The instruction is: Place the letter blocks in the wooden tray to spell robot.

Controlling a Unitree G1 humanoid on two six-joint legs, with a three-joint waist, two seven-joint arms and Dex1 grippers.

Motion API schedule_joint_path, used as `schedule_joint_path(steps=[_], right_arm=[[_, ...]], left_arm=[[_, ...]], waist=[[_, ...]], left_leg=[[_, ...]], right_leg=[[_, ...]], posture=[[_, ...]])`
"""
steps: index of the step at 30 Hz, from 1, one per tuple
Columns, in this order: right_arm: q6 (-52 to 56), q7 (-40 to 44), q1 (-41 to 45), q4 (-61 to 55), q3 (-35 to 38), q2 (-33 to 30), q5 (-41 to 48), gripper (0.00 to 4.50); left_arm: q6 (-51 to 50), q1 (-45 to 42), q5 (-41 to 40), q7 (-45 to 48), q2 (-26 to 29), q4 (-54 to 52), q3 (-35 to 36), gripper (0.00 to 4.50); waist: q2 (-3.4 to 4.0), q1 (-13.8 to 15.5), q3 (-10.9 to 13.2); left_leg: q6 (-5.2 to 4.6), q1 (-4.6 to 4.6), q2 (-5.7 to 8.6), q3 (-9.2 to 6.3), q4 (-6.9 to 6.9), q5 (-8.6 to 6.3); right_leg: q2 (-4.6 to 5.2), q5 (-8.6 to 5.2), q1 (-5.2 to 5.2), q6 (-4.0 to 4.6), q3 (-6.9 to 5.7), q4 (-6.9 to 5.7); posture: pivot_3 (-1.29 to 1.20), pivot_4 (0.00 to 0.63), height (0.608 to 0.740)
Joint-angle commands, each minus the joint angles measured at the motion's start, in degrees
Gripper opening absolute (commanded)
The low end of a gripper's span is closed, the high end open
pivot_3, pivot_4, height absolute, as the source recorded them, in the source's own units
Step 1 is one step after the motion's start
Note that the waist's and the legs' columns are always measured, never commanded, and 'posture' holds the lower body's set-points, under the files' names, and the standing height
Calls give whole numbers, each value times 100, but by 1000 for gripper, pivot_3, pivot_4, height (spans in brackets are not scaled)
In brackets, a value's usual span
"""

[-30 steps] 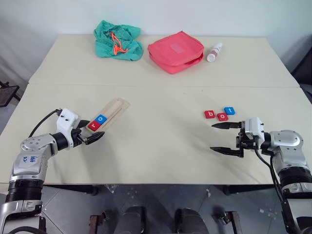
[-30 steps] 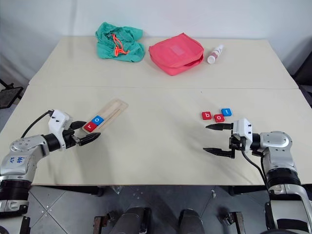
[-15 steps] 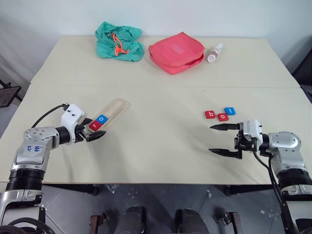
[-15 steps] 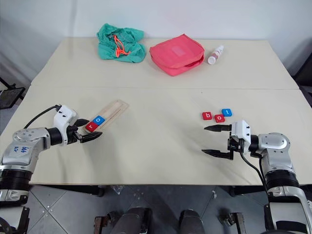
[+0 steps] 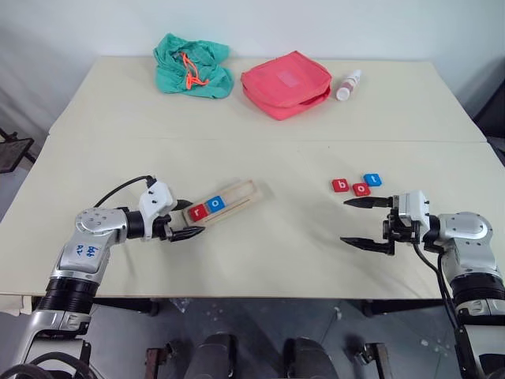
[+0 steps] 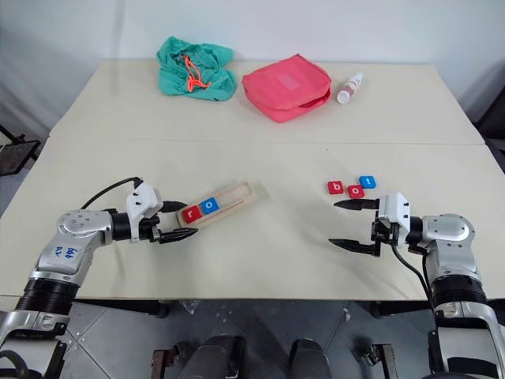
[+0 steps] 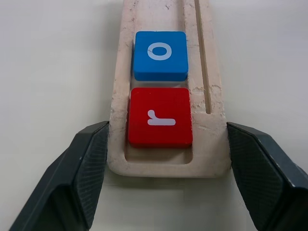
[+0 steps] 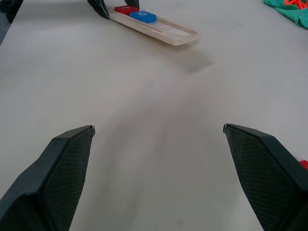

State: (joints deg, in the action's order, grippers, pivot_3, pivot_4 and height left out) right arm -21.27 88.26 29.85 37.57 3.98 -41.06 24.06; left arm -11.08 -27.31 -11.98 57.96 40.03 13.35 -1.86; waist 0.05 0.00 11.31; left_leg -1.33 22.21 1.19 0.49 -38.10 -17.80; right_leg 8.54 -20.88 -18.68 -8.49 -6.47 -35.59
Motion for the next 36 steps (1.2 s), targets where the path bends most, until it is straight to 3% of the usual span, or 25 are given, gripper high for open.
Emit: schedule_joint_path(steps=[1,11,27,36], right_arm=[[-49,96,-125,-258,278,-199,99,4500],[-163,79,-481,-207,649,-603,37,4500],[-119,-148,-1031,-496,1032,-848,87,4500],[-70,-264,-1136,-632,1064,-866,100,4500]], left_arm=[[216,-281,-1,168,-112,-44,-78,3384],[903,-609,131,716,-800,0,-769,3384],[154,-709,516,321,-1843,-135,-1550,3384],[-63,-982,774,306,-1926,-49,-1757,3384]], waist=[[0,5,0],[-2,57,1],[-3,149,2],[-3,151,2]], left_leg=[[0,0,0,0,1,0],[-4,9,4,0,-7,1],[-6,9,2,8,-11,2],[-7,9,2,7,-14,2]], right_leg=[[0,0,0,0,0,0],[3,0,1,0,-5,5],[2,0,2,0,-6,9],[2,0,7,0,-6,13]], posture=[[0,150,740],[0,150,740],[0,150,740],[0,150,740]])
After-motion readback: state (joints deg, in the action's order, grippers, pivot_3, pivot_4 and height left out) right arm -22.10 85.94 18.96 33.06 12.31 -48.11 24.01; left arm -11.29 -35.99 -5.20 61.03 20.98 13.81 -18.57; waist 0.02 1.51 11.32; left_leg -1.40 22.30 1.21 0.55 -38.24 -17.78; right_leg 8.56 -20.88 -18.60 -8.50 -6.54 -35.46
